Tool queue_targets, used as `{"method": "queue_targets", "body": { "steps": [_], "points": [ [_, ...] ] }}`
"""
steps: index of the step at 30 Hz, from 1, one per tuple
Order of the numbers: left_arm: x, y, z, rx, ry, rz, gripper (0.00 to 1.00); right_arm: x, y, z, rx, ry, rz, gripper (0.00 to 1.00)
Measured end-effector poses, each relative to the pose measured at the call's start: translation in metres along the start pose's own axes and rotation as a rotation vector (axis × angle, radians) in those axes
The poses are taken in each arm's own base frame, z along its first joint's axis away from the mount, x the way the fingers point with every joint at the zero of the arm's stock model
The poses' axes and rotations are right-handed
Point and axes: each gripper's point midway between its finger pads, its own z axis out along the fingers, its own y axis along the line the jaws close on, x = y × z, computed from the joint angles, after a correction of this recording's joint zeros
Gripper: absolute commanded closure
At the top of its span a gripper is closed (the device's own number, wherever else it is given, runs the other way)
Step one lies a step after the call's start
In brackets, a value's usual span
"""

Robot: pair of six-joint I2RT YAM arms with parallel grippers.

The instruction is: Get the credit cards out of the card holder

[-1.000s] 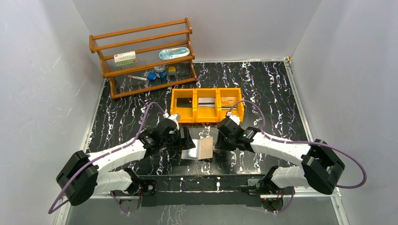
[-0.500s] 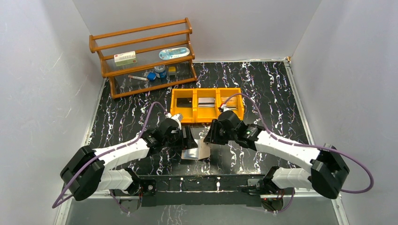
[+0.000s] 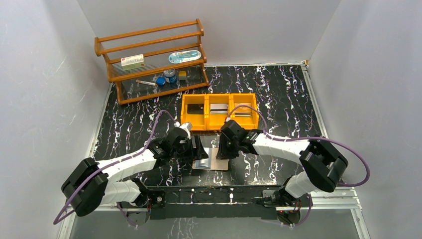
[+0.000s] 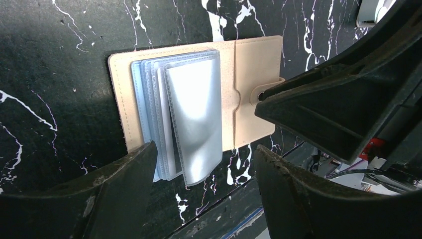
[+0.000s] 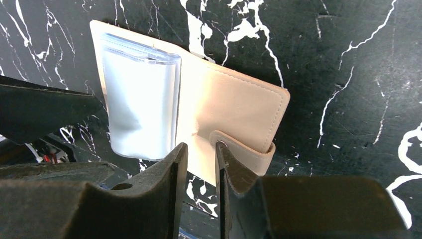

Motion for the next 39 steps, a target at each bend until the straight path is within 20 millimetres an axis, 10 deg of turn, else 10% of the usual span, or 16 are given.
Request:
{"method": "queue_targets", "body": {
  "steps": [39],
  "points": [
    [-0.004,-0.051,0.02,0.236,0.053,-0.02,0.29,0.004,-0.01,0.01,0.009,-0.022,0.072,0.62]
  ]
}}
